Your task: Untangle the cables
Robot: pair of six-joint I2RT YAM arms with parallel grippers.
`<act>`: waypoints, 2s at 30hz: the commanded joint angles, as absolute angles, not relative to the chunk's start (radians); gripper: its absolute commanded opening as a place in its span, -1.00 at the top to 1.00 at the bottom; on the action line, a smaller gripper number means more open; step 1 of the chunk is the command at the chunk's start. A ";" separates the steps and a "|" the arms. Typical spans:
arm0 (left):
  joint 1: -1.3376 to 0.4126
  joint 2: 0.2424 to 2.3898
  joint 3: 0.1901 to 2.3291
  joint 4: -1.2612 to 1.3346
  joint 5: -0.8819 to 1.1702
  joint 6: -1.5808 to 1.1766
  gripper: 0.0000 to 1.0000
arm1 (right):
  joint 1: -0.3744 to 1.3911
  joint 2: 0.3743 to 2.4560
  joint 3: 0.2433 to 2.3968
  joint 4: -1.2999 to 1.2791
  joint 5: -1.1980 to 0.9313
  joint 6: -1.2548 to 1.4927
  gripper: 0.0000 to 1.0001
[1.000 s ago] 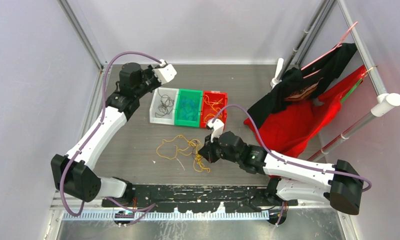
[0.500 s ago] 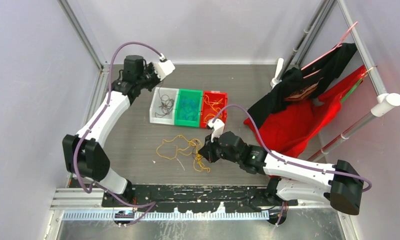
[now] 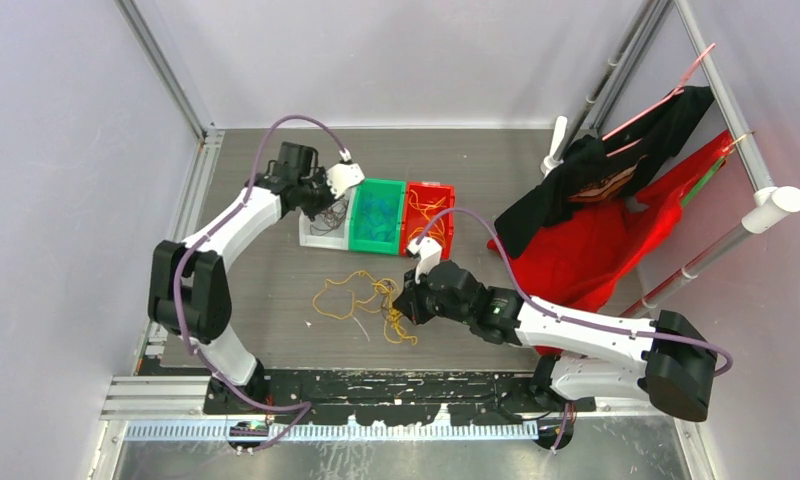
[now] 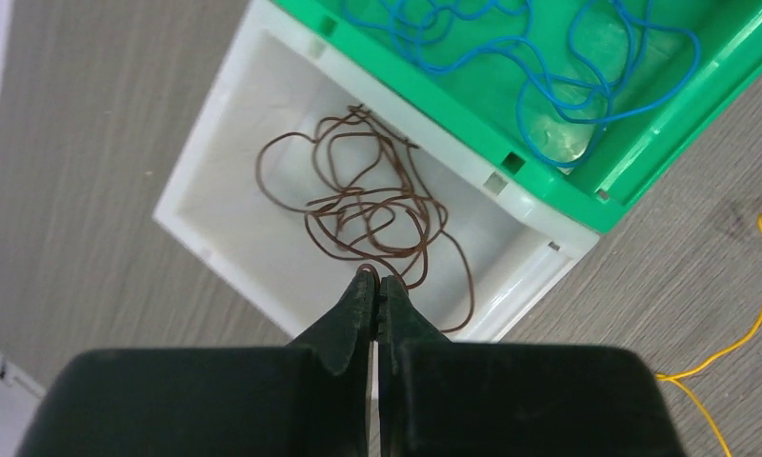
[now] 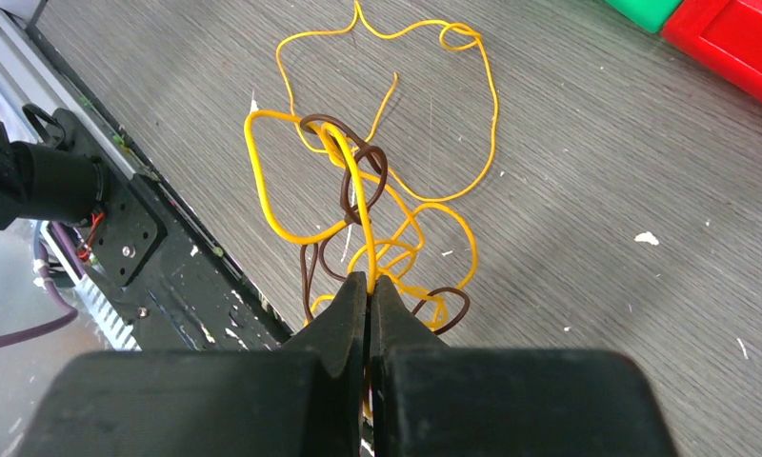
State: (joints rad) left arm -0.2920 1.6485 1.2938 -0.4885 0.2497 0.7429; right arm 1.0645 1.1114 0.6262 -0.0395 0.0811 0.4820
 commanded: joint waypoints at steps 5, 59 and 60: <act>-0.323 1.793 1.309 -0.348 0.170 0.729 1.00 | 1.057 1.157 0.721 0.004 0.079 0.533 0.98; -0.529 1.514 1.457 -1.118 0.824 0.873 0.23 | 0.842 1.307 0.848 0.058 -0.465 0.598 0.98; -0.530 1.511 1.454 -1.115 0.812 0.873 0.32 | 0.838 1.306 0.844 0.063 -0.465 0.605 0.98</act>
